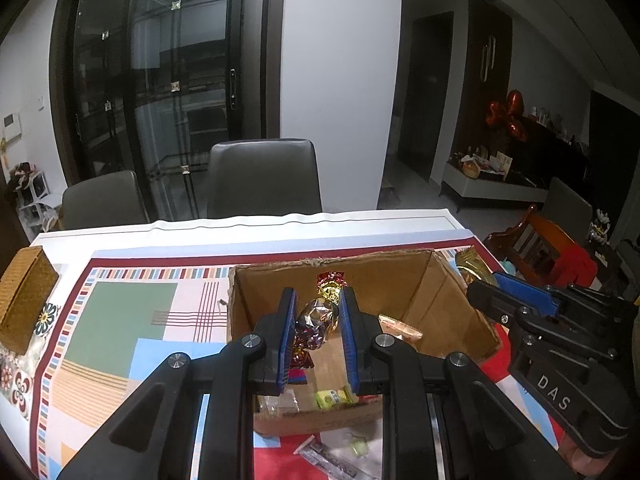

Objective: Organize snacks
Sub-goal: 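Open both tools to drop the gold packet and wrapped candy into the box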

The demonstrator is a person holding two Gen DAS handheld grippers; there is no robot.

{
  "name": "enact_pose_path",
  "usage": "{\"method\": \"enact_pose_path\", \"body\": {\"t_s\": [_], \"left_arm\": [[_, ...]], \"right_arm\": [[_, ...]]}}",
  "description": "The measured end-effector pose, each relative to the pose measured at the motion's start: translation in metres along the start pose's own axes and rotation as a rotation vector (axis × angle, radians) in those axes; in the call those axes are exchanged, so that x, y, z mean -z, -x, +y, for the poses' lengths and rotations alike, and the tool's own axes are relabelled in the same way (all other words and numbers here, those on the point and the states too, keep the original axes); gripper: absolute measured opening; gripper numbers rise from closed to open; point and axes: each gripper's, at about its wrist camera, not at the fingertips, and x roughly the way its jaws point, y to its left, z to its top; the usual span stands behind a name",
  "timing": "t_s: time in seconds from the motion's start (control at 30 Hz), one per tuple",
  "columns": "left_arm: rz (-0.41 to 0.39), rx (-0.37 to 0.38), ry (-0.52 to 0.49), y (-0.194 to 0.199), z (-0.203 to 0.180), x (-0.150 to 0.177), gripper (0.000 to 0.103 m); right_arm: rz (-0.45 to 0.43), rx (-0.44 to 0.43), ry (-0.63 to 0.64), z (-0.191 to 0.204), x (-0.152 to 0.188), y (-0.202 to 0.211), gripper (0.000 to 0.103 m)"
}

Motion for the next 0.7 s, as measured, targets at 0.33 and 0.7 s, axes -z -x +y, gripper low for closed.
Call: {"method": "enact_pose_path", "body": {"t_s": [0.33, 0.7], "left_arm": [[0.043, 0.002, 0.005, -0.024, 0.003, -0.002, 0.022], [0.051, -0.019, 0.006, -0.023, 0.004, 0.003, 0.054]], "right_arm": [[0.026, 0.002, 0.007, 0.0, -0.003, -0.024, 0.02], [0.024, 0.046, 0.02, 0.001, -0.002, -0.029, 0.041]]}}
